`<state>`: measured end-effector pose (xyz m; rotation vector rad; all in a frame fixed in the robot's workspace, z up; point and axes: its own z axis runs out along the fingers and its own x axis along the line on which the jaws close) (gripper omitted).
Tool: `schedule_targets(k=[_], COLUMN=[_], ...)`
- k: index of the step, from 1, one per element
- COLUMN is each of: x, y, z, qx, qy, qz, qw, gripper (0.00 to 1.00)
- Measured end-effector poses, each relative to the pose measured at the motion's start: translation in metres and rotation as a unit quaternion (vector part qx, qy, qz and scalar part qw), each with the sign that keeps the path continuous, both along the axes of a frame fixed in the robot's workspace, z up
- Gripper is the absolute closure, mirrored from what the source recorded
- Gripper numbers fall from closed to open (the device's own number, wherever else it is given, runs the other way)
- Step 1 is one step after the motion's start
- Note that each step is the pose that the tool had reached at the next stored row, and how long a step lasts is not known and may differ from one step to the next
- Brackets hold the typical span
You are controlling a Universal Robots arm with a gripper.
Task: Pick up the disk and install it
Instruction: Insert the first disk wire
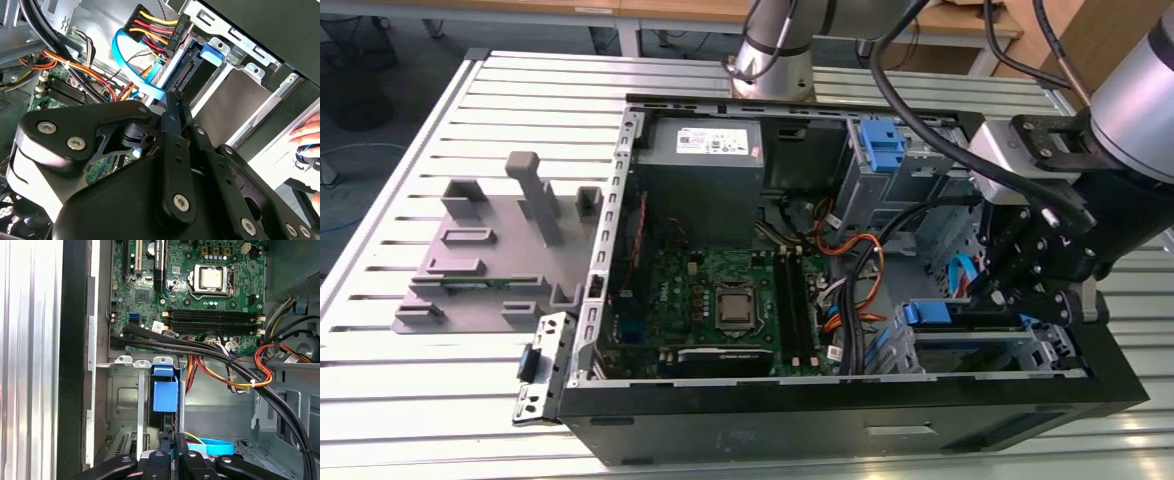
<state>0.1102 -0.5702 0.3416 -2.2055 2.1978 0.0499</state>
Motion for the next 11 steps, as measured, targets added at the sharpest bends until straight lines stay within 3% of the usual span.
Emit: schedule_targets(k=[11], x=[-0.0013], y=[0.0000], z=[-0.0025], qx=[-0.0002], qy=[-0.0041], qz=[0.000], qw=[0.99999], gripper=[0.84])
